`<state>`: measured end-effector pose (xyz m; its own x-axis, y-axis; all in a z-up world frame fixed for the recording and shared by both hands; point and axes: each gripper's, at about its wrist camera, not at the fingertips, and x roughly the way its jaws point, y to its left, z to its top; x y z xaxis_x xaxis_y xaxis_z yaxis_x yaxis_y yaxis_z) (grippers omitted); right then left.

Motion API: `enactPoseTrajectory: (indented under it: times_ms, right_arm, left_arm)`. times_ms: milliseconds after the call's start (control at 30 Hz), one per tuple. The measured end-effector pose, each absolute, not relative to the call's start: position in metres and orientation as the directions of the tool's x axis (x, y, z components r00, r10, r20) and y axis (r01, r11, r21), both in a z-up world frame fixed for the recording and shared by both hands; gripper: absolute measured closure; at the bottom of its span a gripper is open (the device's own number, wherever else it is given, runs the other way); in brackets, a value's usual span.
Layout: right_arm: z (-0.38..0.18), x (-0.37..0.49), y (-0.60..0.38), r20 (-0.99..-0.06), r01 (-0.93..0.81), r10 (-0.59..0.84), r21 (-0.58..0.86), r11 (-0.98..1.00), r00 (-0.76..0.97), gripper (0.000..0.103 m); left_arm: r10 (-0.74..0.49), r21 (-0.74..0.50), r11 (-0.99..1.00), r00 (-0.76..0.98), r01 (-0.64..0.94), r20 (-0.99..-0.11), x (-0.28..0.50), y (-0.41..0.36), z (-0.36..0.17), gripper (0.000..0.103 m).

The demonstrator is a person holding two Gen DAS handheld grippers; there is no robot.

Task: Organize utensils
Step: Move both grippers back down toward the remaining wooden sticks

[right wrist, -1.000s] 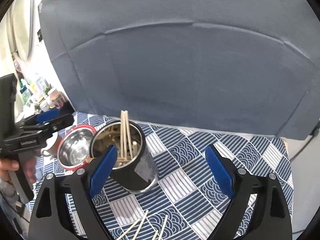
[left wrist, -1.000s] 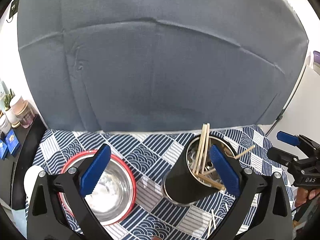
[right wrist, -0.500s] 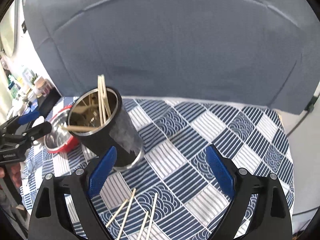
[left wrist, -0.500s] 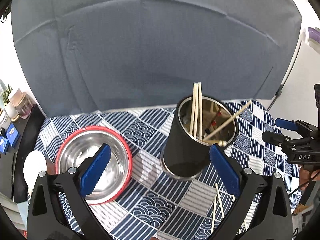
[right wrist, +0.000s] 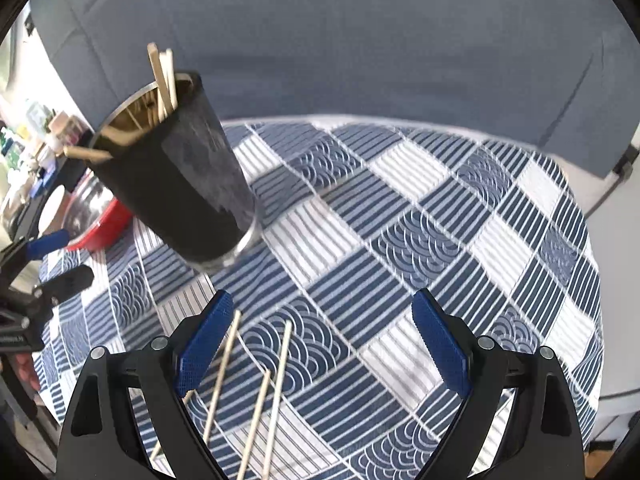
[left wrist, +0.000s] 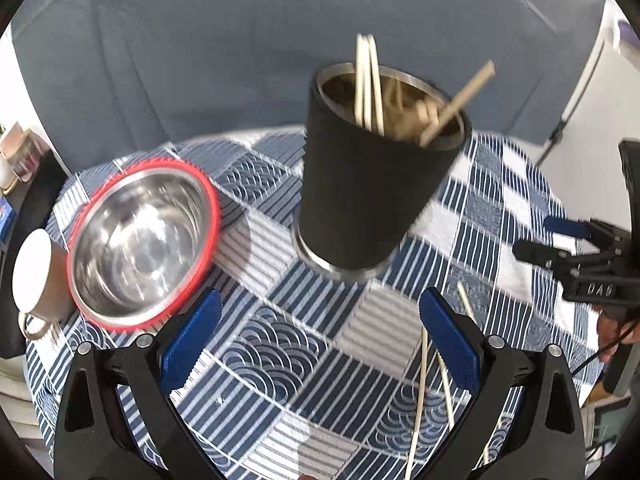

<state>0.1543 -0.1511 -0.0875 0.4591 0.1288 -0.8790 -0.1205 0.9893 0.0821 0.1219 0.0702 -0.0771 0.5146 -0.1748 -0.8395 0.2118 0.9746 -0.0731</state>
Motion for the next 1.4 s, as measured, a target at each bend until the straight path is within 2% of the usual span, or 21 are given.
enactPoseTrajectory:
  times_ms: [467,900,1067,1233,1400]
  right_arm:
    - [-0.138,0.119,-0.162,-0.931,-0.104,0.091,0.058,0.993,0.354,0.017]
    - [-0.164,0.091,-0.155,-0.950,-0.160,0.063,0.014,0.987,0.306,0.017]
    - [-0.172,0.086,-0.150,-0.956,-0.173,0.056,0.006,0.985,0.287,0.017]
    - [-0.178,0.083,-0.144,-0.960,-0.182,0.045,-0.006,0.983,0.277,0.016]
    - [-0.181,0.082,-0.148,-0.960,-0.128,0.044,0.009,0.992,0.275,0.011]
  left_arm:
    - [-0.165,-0.066,0.960,0.357,0.273,-0.919,0.090,0.049,-0.138,0.006]
    - [-0.201,-0.098,0.934,0.277,0.343,-0.940,0.075,0.028,-0.161,0.006]
    - [-0.186,-0.082,0.931,0.271,0.356,-0.945,0.076,0.024,-0.165,0.006]
    - [-0.121,-0.016,0.931,0.267,0.364,-0.956,0.077,0.018,-0.173,0.006]
    - [-0.090,0.024,0.934,0.298,0.357,-0.950,0.076,0.014,-0.176,0.004]
